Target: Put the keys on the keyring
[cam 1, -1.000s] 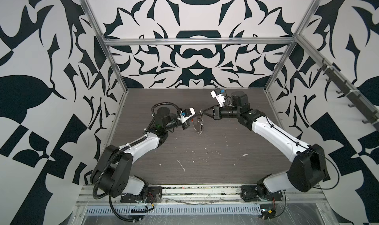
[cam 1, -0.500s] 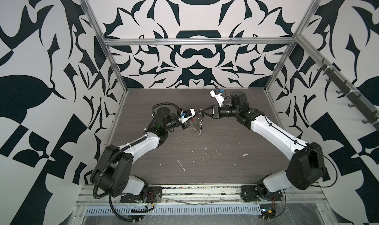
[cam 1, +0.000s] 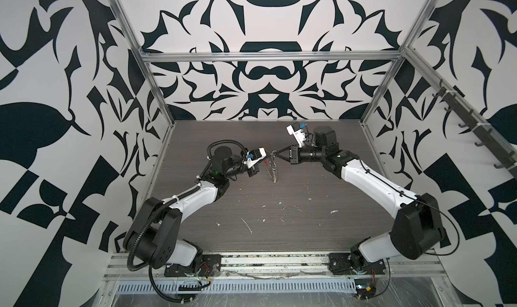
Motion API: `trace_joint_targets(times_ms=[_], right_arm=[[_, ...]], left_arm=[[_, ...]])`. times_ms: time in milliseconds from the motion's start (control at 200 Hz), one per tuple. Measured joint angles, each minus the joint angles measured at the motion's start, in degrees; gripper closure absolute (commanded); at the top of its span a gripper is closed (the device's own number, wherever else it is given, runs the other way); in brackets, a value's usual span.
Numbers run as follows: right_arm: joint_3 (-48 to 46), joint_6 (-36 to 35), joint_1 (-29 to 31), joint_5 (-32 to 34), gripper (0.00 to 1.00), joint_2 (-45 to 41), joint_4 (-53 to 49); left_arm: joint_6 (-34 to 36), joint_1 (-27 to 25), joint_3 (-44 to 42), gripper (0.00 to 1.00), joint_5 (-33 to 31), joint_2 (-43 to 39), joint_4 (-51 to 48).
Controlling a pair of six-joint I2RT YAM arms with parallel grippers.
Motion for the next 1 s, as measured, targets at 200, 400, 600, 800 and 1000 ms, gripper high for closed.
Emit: trace_joint_targets(times_ms=[200, 400, 600, 800, 1000], right_arm=[[-0.6, 0.0, 0.0, 0.4, 1.0, 0.0, -0.6], [-0.6, 0.0, 0.0, 0.7, 1.0, 0.0, -0.6], [-0.6, 0.0, -0.1, 0.7, 1.0, -0.3, -0.7], [-0.6, 0.8, -0.1, 0.3, 1.0, -1.0, 0.0], [-1.7, 4.3, -0.4, -0.7, 1.0, -1.2, 5.4]], left_arm=[[-0.7, -0.3, 0.0, 1.0, 0.6, 0.0, 1.9], [-1.3, -0.3, 0.0, 1.0, 0.7, 0.0, 2.0], [-2.5, -0.3, 0.0, 1.0, 0.8, 0.0, 2.4], [-9.5, -0.3, -1.8, 1.0, 0.7, 0.2, 8.4], [-22.7, -0.2, -2.9, 1.0, 0.5, 4.6, 21.6]])
